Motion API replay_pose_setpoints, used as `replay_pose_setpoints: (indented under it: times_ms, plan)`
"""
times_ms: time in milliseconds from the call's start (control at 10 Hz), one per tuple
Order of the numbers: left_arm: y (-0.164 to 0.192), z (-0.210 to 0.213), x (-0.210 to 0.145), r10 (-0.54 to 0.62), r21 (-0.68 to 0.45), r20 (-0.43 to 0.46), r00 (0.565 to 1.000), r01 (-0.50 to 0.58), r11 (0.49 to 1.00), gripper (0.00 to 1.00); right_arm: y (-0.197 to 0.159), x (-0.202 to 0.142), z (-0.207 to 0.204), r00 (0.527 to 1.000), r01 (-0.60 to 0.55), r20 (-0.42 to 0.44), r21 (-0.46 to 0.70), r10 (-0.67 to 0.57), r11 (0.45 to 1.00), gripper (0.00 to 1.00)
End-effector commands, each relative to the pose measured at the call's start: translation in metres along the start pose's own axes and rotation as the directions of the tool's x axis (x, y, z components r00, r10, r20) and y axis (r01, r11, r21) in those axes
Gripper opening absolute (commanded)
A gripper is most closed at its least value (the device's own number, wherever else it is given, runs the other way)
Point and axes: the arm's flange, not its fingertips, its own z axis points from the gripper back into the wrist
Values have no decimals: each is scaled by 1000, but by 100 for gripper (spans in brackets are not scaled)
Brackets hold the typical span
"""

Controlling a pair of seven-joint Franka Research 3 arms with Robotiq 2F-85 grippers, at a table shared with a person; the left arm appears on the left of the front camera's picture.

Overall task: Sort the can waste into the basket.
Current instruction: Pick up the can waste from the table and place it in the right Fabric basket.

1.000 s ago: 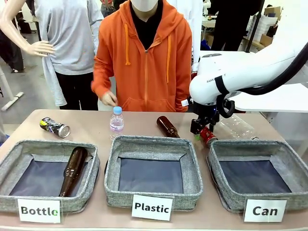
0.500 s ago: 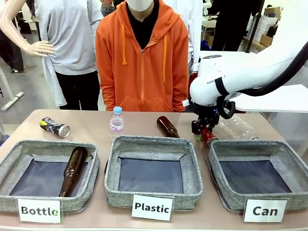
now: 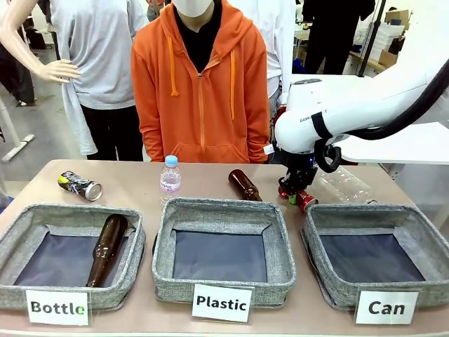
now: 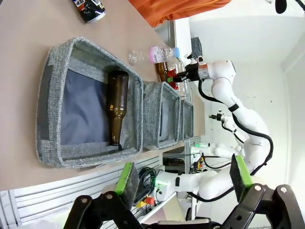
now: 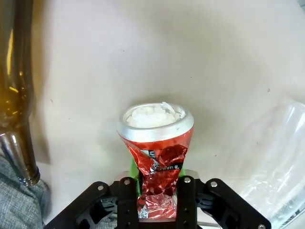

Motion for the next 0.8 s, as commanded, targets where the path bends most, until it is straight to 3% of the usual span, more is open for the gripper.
replay_pose_setpoints:
  times_ms: [0,300,400,600,700]
  plan:
    - [-3,3,0,7,-3,-17,1000,-7,1000,100,2,-11,31,999,-2,39,-63,4,998,0]
    - [-3,3,0,7,-3,-17,1000,-7,1000,100,23,-73,137,965,-157,194,-121,178,980,0]
    - [-3,3,0,7,-3,-17,1000,-7,1000,100,32,-107,163,948,-252,170,-114,269,961,0]
    - [-3,3,0,7,-3,-17,1000,-7,1000,100,45,-194,181,870,-468,98,-151,484,871,0]
    - [-3,3,0,7,-3,-17,1000,-7,1000,100,46,-229,175,785,-598,66,-179,616,781,0]
